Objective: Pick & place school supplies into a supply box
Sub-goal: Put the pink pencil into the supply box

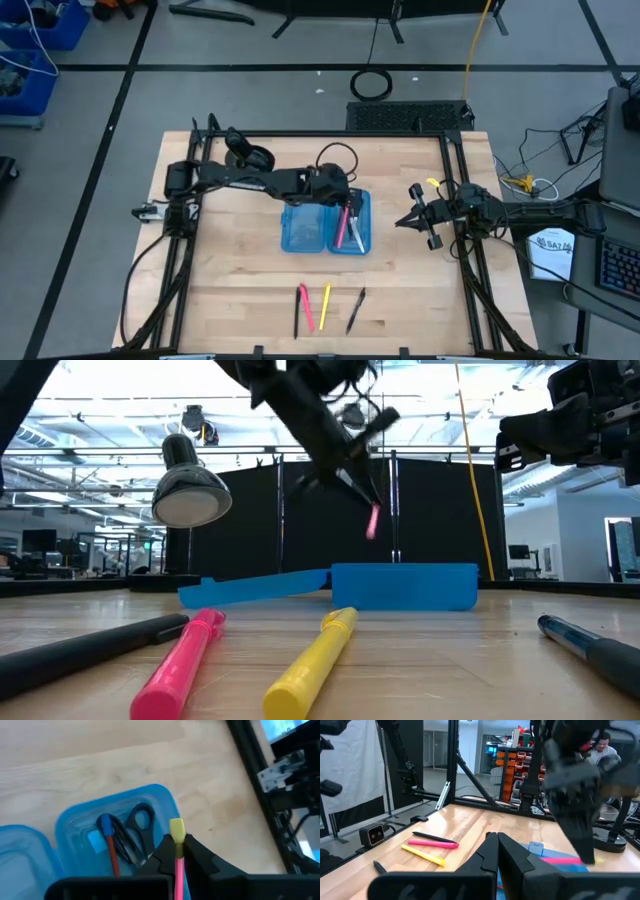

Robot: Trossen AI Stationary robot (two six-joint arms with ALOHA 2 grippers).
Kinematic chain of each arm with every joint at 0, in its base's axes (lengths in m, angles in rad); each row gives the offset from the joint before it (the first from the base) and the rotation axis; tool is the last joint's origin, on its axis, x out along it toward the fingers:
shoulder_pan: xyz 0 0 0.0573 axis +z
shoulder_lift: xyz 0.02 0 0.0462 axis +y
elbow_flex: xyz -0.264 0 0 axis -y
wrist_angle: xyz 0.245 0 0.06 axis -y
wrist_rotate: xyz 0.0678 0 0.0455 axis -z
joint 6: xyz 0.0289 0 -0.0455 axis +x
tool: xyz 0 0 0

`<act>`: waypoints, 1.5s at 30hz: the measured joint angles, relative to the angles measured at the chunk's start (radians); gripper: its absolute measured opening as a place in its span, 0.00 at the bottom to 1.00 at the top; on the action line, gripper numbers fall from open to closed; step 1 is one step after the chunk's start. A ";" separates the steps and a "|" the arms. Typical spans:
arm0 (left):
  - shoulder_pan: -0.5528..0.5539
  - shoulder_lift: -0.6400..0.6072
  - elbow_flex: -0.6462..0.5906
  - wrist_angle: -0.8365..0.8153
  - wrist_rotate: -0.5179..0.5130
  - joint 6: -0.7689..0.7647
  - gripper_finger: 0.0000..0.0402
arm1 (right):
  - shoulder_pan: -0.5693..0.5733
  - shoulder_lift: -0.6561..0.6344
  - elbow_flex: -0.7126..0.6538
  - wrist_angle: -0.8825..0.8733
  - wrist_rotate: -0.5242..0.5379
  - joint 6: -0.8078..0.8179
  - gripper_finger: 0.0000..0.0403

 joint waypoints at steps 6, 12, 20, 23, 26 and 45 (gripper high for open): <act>0.017 0.023 0.000 -0.002 0.009 -0.006 0.04 | 0.000 0.000 0.000 0.000 0.000 0.000 0.00; 0.025 0.023 0.000 -0.039 -0.048 0.006 0.04 | 0.000 0.000 0.000 0.000 0.000 0.000 0.00; 0.012 0.069 0.001 -0.044 -0.060 0.001 0.04 | 0.000 0.000 0.000 0.001 -0.001 0.000 0.00; 0.007 0.098 0.001 -0.040 -0.066 -0.003 0.04 | 0.000 0.000 0.000 0.000 -0.002 0.007 0.00; 0.007 0.122 -0.001 -0.045 -0.068 -0.008 0.04 | 0.000 0.000 0.000 -0.002 -0.003 0.007 0.00; 0.010 0.187 0.000 -0.054 -0.087 -0.010 0.04 | 0.000 0.000 0.000 0.009 -0.002 0.005 0.00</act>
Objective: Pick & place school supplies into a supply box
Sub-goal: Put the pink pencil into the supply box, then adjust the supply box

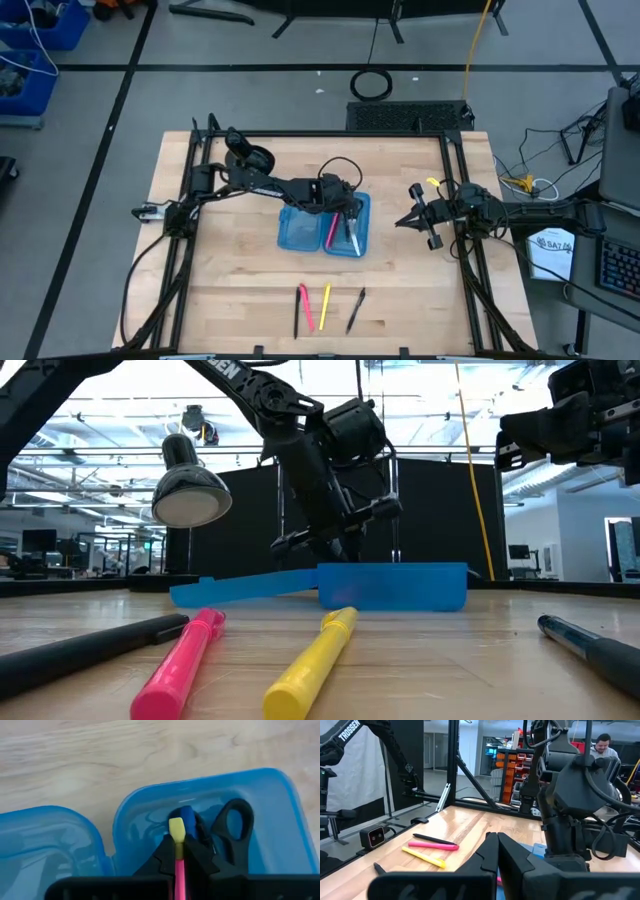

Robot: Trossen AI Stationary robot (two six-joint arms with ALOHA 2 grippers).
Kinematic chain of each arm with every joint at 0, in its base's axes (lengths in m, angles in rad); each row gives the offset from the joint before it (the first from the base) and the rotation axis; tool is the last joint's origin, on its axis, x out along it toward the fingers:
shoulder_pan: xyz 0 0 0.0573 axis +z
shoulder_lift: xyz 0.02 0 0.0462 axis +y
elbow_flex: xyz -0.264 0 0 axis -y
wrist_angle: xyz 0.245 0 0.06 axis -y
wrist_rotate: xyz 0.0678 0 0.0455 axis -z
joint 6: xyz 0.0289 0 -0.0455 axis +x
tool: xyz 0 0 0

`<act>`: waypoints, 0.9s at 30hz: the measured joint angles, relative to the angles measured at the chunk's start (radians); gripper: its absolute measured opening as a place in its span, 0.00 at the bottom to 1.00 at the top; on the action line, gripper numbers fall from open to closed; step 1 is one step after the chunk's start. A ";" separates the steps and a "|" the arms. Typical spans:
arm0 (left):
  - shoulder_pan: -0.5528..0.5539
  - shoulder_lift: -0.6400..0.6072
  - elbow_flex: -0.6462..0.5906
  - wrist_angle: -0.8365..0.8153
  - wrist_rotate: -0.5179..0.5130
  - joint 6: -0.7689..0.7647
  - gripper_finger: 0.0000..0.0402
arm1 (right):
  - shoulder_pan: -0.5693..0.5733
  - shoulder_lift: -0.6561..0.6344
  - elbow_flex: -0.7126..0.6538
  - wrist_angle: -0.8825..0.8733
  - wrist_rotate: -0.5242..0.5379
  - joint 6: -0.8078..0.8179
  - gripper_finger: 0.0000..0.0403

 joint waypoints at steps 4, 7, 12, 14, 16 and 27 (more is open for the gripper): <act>0.000 0.009 0.000 0.001 0.007 -0.007 0.10 | 0.000 0.000 0.000 0.000 0.000 -0.001 0.00; -0.003 0.010 0.000 0.004 0.007 0.000 0.18 | 0.000 0.000 0.000 0.000 0.001 -0.001 0.00; -0.004 0.000 0.003 0.015 0.035 0.044 0.29 | 0.000 0.000 0.000 -0.001 0.000 -0.001 0.00; -0.008 -0.012 0.014 0.008 0.033 0.082 0.31 | 0.000 0.000 0.000 -0.001 0.001 -0.001 0.00; -0.014 -0.014 0.039 0.017 0.009 0.106 0.32 | 0.000 0.000 0.000 -0.002 0.001 0.000 0.00; -0.141 -0.165 0.197 -0.280 -0.135 0.557 0.28 | 0.000 0.001 0.000 -0.003 0.001 0.000 0.00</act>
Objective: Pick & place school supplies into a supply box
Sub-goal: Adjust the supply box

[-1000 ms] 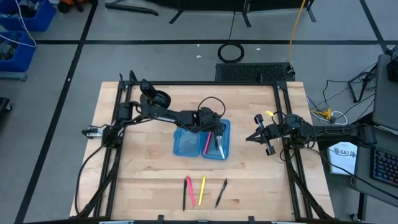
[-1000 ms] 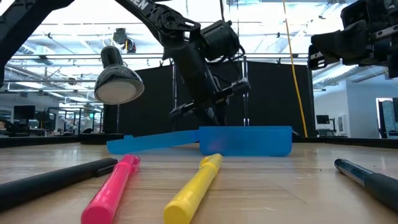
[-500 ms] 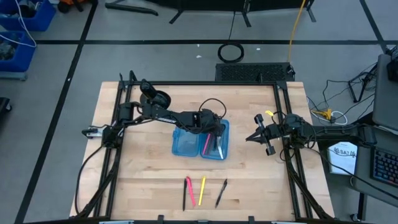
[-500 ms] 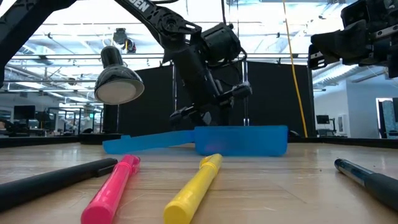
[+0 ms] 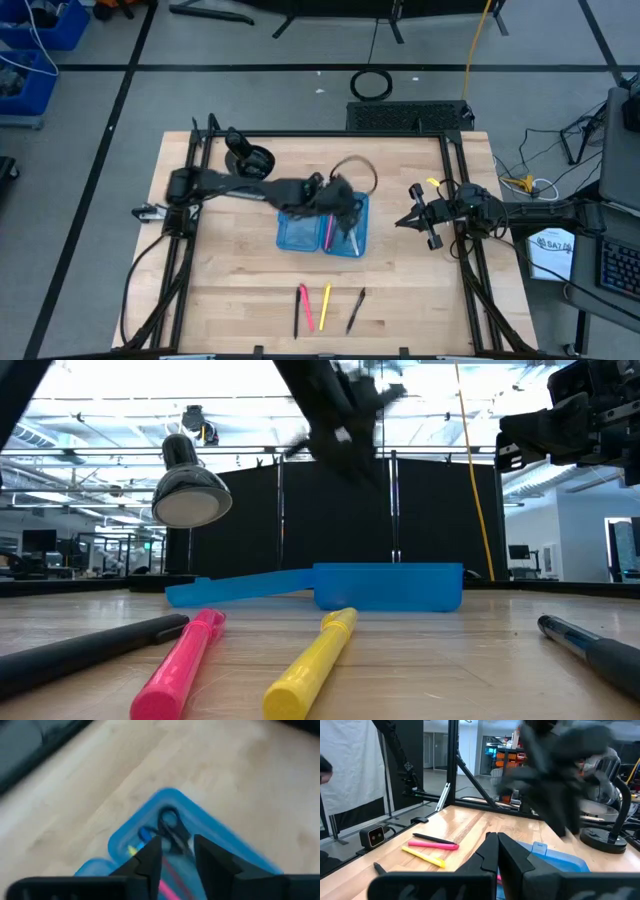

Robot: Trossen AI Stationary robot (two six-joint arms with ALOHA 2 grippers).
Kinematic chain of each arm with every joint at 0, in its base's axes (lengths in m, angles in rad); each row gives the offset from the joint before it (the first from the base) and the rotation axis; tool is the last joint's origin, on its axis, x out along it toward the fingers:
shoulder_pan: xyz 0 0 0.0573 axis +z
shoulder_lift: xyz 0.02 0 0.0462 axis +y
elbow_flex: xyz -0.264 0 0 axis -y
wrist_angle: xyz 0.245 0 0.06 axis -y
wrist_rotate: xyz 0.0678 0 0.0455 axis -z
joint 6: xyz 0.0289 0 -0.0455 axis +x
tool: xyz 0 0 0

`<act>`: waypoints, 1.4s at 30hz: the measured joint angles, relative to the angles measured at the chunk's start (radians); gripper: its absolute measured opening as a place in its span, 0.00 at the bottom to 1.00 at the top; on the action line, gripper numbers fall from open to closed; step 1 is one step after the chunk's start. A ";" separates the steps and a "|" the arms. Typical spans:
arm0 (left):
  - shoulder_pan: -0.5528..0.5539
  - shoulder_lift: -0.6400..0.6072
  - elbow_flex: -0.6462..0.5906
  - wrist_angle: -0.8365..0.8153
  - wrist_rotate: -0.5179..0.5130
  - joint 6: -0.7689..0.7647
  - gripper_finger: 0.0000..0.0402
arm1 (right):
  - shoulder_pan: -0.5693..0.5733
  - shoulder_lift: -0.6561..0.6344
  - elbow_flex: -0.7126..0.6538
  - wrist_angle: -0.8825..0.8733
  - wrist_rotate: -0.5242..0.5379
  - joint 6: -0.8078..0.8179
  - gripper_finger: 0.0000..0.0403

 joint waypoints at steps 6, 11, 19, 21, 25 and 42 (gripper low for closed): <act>-0.218 -0.199 -0.163 0.011 -0.028 0.276 0.04 | 0.000 0.003 0.000 -0.027 -0.002 0.001 0.00; -0.409 -0.408 -0.455 0.161 -0.137 0.281 0.01 | 0.000 0.005 0.000 -0.040 -0.002 0.001 0.00; -0.368 -0.792 -0.945 0.638 -0.054 0.427 0.01 | 0.000 0.005 0.000 -0.036 -0.003 -0.032 0.00; -0.317 -0.875 -1.055 0.786 0.034 0.496 0.01 | 0.000 0.005 0.000 -0.038 -0.003 -0.056 0.00; -0.215 -0.954 -1.239 1.098 0.351 0.583 0.00 | 0.000 0.005 0.000 -0.078 -0.002 -0.131 0.00; -0.139 -1.078 -1.688 1.572 0.473 0.599 0.00 | 0.010 0.008 0.000 -0.081 0.031 -0.017 0.00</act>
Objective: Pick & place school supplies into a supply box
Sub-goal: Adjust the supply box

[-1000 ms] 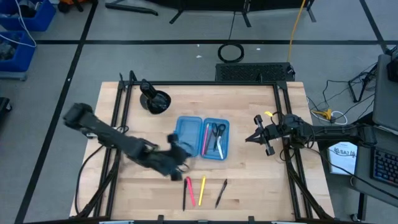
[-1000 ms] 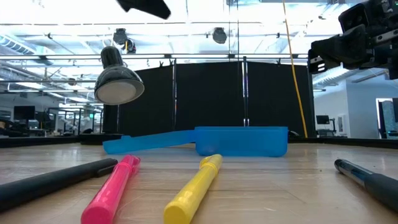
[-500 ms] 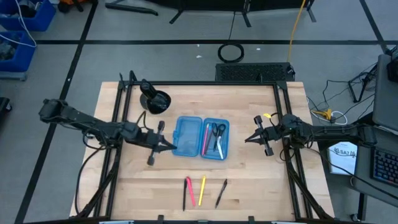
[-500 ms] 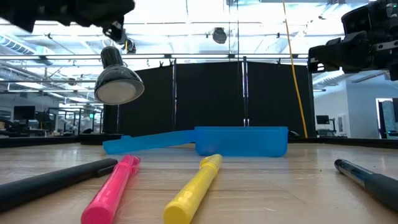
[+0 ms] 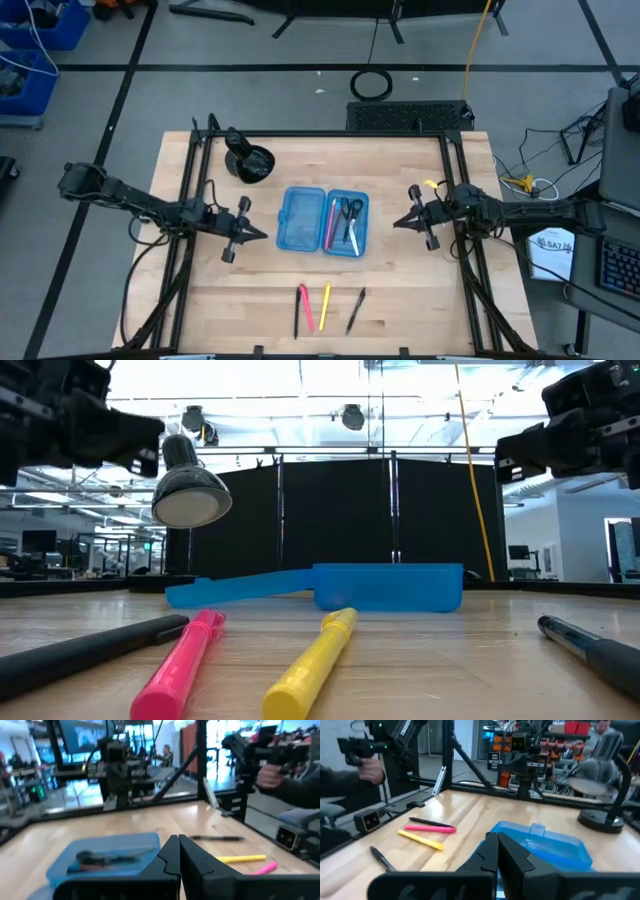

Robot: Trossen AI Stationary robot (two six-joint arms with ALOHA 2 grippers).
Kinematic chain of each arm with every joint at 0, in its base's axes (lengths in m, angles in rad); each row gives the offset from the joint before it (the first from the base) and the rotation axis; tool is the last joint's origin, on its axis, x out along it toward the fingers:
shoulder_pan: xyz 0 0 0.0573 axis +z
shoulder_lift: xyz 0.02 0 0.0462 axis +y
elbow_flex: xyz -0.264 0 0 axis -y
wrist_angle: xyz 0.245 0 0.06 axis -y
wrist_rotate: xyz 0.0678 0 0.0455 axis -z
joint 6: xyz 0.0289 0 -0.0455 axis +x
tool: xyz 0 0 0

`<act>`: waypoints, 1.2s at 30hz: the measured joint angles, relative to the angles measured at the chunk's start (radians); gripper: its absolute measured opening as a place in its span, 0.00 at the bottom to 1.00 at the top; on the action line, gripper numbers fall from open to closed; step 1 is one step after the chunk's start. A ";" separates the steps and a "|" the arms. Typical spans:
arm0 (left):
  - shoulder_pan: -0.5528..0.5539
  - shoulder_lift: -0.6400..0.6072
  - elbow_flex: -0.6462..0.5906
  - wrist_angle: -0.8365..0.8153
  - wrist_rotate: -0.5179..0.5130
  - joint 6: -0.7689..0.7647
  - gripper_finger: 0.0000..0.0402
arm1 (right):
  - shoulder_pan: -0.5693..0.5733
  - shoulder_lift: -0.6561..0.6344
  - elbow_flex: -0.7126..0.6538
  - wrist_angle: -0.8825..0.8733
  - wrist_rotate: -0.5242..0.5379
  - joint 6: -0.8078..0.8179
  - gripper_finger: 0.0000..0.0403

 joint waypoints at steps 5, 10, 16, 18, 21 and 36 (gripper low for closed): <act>0.001 0.000 0.000 -0.043 -0.086 -0.044 0.02 | 0.080 0.037 0.007 0.063 0.048 0.066 0.00; 0.001 0.000 -0.002 -0.035 -0.216 -0.017 0.06 | 0.231 0.133 0.061 0.051 0.191 0.128 0.00; 0.001 0.000 -0.001 -0.026 -0.384 0.062 0.03 | 0.526 0.410 0.167 0.049 0.701 0.137 0.00; 0.005 0.000 -0.001 -0.026 -0.417 0.065 0.01 | 0.589 0.529 0.223 0.065 0.817 0.175 0.00; 0.019 0.000 -0.001 -0.025 -0.429 0.067 0.01 | 0.638 0.710 0.310 0.084 0.910 0.222 0.00; 0.032 0.000 -0.001 -0.036 -0.428 0.080 0.05 | 0.659 1.153 0.505 0.201 0.840 0.337 0.00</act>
